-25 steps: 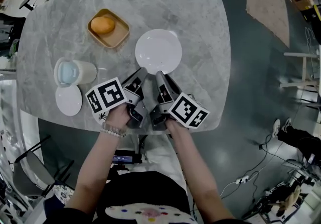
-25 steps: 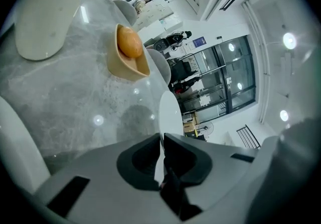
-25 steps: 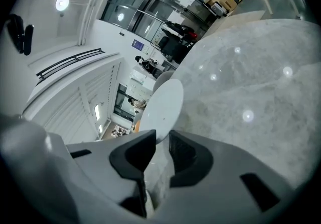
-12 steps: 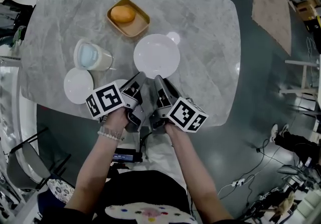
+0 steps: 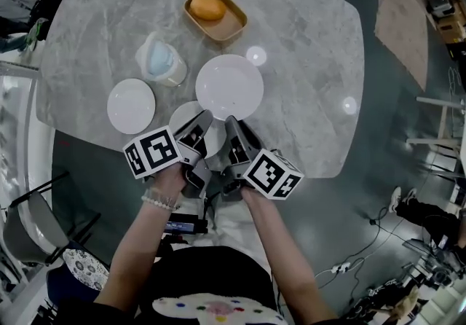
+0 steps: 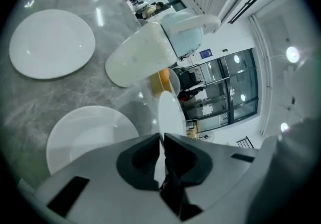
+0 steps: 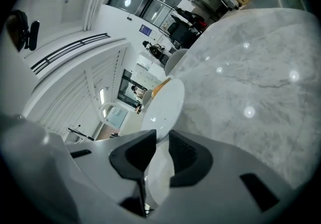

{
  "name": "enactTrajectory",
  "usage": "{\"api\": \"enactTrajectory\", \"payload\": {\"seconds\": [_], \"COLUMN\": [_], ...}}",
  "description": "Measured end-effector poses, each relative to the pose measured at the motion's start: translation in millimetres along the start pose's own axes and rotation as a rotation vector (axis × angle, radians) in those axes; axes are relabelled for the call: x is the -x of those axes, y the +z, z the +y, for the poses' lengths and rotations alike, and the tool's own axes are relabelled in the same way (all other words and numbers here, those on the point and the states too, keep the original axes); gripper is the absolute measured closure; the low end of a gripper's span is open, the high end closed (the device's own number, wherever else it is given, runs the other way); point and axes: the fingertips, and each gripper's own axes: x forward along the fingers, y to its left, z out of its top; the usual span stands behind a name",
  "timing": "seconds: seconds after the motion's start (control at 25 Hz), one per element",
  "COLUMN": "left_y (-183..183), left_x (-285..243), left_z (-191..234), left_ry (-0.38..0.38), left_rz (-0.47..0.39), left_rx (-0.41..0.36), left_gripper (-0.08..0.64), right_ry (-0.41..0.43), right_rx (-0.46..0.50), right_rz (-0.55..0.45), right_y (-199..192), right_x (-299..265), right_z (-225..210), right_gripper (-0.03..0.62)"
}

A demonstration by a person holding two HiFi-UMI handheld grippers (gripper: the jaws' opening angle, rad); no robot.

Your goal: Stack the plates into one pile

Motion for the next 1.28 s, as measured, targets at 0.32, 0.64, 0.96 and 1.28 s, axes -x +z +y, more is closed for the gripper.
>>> {"api": "enactTrajectory", "payload": {"seconds": [0.32,0.64,0.96,1.28], "left_y": [-3,-12,-25,-31], "left_x": [38,63,79,89], "left_z": [21,40,56,70], "left_ry": [0.015,0.032,0.050,0.066], "left_rz": [-0.017,-0.004,0.030,0.047], "left_rx": [0.026,0.037,0.053,0.074], "left_gripper": [0.526,0.525,0.525,0.523], "right_ry": [-0.003,-0.019,-0.053,-0.060], "right_rx": [-0.003,-0.010,-0.051,-0.098], "right_rz": [0.042,0.081,0.114,0.148], "right_y": [-40,-72,-99,-118], "right_x": [4,10,18,19], "right_z": [16,20,16,20], "right_gripper": [0.509,0.509,0.506,0.506]}}
